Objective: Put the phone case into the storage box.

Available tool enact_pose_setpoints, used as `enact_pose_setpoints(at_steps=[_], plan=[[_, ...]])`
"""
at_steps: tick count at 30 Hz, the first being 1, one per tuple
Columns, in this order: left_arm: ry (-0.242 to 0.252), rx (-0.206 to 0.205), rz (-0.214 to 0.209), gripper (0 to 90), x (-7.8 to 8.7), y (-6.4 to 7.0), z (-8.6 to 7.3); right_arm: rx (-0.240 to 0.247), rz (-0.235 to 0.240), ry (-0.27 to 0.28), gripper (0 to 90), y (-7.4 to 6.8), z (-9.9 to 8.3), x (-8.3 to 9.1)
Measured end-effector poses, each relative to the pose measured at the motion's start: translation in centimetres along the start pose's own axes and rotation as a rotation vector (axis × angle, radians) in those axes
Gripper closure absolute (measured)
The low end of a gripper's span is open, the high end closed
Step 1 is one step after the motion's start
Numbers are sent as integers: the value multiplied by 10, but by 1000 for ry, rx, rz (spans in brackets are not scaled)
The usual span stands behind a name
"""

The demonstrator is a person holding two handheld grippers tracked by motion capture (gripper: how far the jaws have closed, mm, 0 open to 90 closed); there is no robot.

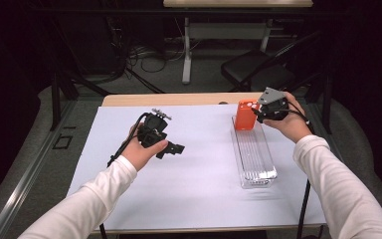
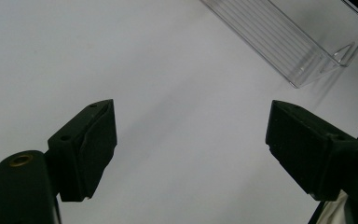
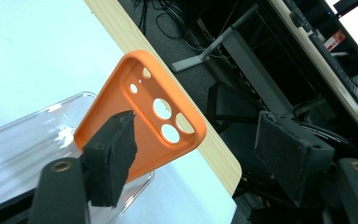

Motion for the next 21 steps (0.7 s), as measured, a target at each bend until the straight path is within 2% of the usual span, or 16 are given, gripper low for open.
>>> enact_pose_setpoints(at_steps=[8, 13, 21], plan=[[4, -8, -6, 154, 1, 0, 0, -63, 35, 5, 213, -4, 7, 11], [9, -9, -7, 153, 1, 0, 1, -67, 59, 2, 152, -6, 12, 18], [12, -4, -8, 153, 2, -2, 1, -102, 114, 9, 144, -15, 22, 30]])
Point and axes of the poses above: each handheld gripper's, and its own axes: x roughly backward along the jaws, z roughly out of its top, y roughly to its right, the point moved 3 cm from there along -x, roughly forward along the jaws, and after that the axes turned 3 degrees about z, right-handed, at the moved point
